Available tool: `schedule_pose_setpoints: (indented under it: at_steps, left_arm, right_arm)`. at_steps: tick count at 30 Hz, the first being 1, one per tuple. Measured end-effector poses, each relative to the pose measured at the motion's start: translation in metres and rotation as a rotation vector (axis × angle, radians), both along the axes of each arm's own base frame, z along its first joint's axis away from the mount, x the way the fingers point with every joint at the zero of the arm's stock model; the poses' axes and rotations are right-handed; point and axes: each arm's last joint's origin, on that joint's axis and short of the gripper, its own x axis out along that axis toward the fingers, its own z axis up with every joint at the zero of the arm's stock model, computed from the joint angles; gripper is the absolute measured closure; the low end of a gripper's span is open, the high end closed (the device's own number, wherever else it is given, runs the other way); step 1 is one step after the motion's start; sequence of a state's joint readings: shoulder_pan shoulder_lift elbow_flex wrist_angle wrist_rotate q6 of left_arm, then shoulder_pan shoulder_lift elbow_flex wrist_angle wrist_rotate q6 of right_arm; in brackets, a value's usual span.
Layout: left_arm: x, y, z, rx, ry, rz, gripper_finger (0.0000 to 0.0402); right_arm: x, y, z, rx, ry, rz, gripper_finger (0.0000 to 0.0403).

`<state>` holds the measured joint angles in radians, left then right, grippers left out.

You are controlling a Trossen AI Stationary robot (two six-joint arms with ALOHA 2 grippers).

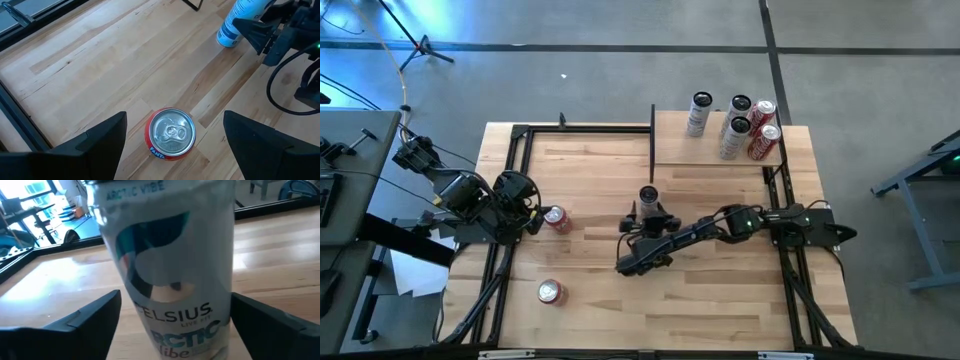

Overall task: Place canned beverage on shelf
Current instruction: Put the white soda can on the shelf aligned with the other white soda can

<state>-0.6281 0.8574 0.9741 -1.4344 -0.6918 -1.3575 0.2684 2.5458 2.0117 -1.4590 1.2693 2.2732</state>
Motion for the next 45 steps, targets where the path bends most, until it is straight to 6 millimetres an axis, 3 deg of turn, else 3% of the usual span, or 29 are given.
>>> schedule_pose_setpoints:
  at_steps: [6,11,14,22,31,39,45]
  left_arm:
    - [0.0,0.0,0.0,0.0,0.0,0.0,0.0092]
    - [0.0,0.0,0.0,-0.001,0.0,0.0,0.0092]
    - [0.0,0.0,0.0,-0.001,0.0,0.0,0.0092]
    - [0.0,0.0,0.0,-0.001,0.0,0.0,0.0092]
    - [0.0,0.0,0.0,-0.001,0.0,0.0,0.0092]
    - [0.0,0.0,0.0,-0.002,0.0,0.0,0.0092]
    - [0.0,0.0,0.0,-0.001,0.0,0.0,0.0092]
  right_arm:
    - [0.004,0.001,0.006,-0.008,0.042,0.022,0.0112]
    - [0.008,0.002,0.016,-0.005,0.241,0.076,0.0164]
    - [0.01,0.004,0.02,0.02,0.284,0.089,0.0167]
    - [0.005,0.012,0.029,-0.024,0.154,0.08,0.0167]
    - [-0.011,0.006,0.106,-0.041,0.089,0.107,0.0167]
    - [-0.049,-0.012,0.182,-0.024,0.076,0.125,0.0167]
    - [-0.072,-0.033,0.216,-0.022,0.115,0.121,0.0167]
